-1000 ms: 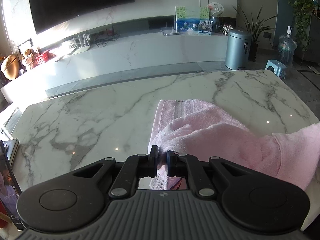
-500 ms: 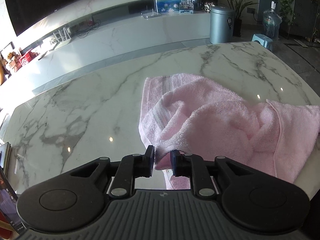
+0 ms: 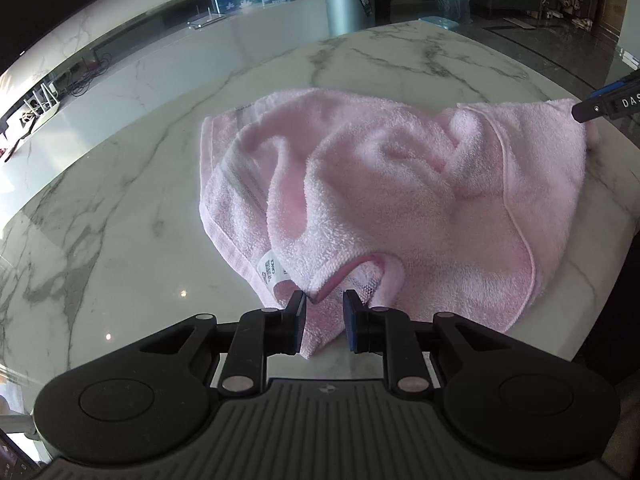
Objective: Fold towel
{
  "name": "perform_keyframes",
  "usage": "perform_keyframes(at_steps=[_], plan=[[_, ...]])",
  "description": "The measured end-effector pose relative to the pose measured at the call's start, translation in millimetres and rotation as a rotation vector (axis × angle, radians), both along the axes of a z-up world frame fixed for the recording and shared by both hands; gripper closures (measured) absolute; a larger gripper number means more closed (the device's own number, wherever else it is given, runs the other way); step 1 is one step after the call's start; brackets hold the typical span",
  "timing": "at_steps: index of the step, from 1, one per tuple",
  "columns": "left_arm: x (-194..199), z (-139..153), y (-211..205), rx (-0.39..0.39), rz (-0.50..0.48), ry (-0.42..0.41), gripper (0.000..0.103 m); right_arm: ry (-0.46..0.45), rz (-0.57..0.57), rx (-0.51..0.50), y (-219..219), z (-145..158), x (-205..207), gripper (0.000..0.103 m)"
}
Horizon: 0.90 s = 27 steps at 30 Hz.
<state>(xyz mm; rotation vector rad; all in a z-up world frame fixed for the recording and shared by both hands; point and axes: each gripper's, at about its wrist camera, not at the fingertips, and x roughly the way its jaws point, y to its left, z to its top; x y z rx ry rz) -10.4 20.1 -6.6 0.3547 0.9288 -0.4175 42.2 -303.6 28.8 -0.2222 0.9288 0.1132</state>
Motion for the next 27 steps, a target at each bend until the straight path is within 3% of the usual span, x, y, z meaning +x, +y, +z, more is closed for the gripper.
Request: perform_keyframes(at_steps=[3,9,14,17,21,24,27], plan=[[2.8,-7.1,-2.0,0.008,-0.021,0.024,0.083,0.006,0.016,0.004,6.5,-2.7,2.5,0.057],[4.7,-12.9,0.1,0.013,-0.053,0.052,0.063,0.022,0.050,-0.010,12.9,-8.3,5.6,0.056],[12.4,-20.5,-3.8,0.039,-0.065,0.040,0.062,0.053,0.071,0.017,14.4,-10.3,17.3,0.056],[19.7,-22.2,-3.2,0.005,-0.055,0.056,0.062,0.058,0.091,0.005,21.3,-9.9,24.9,0.055],[25.1,-22.6,1.6,-0.035,-0.041,0.080,0.075,0.068,0.120,0.017,32.1,-8.5,36.1,0.055],[28.7,-22.0,3.5,-0.025,-0.015,0.081,0.091,0.075,0.130,0.014,41.6,-8.3,45.3,0.055],[32.0,-20.6,4.8,0.000,0.010,0.097,0.097,0.088,0.136,0.025,51.8,-9.4,54.2,0.055]])
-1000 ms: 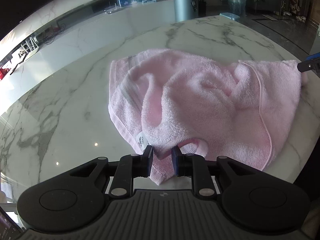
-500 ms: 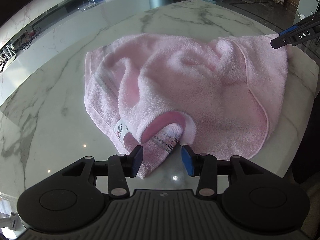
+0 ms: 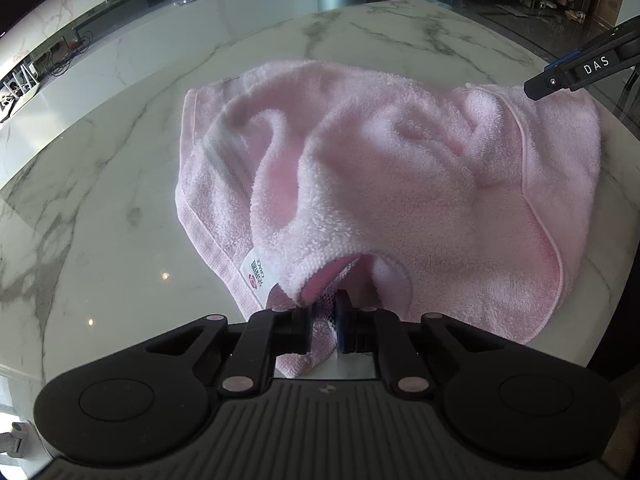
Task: Fold towel
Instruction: 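Lift the towel by its corners with both grippers, shaking it out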
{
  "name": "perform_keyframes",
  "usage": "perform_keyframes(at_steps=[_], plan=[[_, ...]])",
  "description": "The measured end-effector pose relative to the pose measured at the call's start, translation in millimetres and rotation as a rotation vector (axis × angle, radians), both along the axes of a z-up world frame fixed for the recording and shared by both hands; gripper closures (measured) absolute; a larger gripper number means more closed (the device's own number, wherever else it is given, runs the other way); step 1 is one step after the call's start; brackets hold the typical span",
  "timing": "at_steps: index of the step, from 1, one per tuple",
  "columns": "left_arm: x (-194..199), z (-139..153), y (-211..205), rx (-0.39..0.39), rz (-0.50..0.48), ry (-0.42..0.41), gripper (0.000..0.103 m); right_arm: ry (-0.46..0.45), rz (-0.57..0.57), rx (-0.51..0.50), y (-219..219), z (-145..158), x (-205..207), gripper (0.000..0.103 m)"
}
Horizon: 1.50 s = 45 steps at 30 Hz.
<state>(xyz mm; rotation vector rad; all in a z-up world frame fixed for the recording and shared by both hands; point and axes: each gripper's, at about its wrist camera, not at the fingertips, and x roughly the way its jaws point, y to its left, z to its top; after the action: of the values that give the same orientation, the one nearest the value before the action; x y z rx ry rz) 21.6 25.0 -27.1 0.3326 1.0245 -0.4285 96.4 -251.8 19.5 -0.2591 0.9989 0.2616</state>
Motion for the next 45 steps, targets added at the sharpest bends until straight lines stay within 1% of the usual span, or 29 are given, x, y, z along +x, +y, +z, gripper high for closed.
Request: perform_keyframes(at_steps=[2,6,9,10,11,12,14,15,22,26,30,38,43,45], plan=[[0.7,1.0,0.2,0.021,0.004,0.003,0.097,0.012,0.002,0.011,6.1,-2.1,3.8,0.054],[4.3,0.7,3.2,0.010,0.035,0.018,0.097,0.042,-0.004,0.021,16.2,-8.7,9.4,0.052],[5.4,0.1,4.8,0.007,0.043,0.015,0.097,0.063,-0.014,0.025,19.2,-14.7,11.8,0.054],[5.5,-0.1,5.4,0.005,0.045,0.015,0.097,0.071,-0.020,0.032,18.6,-16.4,12.5,0.063],[5.6,-0.3,5.6,0.005,0.045,0.015,0.097,0.081,-0.026,0.040,17.4,-17.7,13.2,0.076],[5.6,-0.5,5.7,0.005,0.045,0.015,0.097,0.090,-0.032,0.048,16.3,-19.1,13.8,0.083],[6.0,-0.9,6.3,0.003,0.049,0.016,0.097,0.100,-0.040,0.053,13.9,-20.7,13.9,0.095],[6.1,-1.3,6.6,0.003,0.052,0.016,0.097,0.097,-0.040,0.051,12.6,-20.2,12.7,0.097],[5.5,-2.0,4.9,0.028,0.079,0.003,0.098,0.033,-0.062,0.057,-7.6,0.6,-1.2,0.098],[5.4,6.7,7.5,0.025,0.109,-0.024,0.098,-0.012,-0.071,0.037,-21.2,19.9,-7.4,0.098],[5.3,22.6,10.0,0.027,0.122,-0.058,0.099,-0.049,-0.069,0.013,-29.3,37.4,-10.7,0.098],[8.4,67.2,21.5,0.092,0.175,-0.166,0.099,-0.182,-0.087,-0.026,-47.3,84.3,-18.9,0.098],[9.7,98.6,31.6,0.112,0.223,-0.231,0.099,-0.259,-0.116,-0.050,-62.3,111.2,-17.1,0.098],[11.1,106.8,33.7,0.118,0.235,-0.248,0.099,-0.280,-0.127,-0.060,-67.4,119.5,-15.7,0.098]])
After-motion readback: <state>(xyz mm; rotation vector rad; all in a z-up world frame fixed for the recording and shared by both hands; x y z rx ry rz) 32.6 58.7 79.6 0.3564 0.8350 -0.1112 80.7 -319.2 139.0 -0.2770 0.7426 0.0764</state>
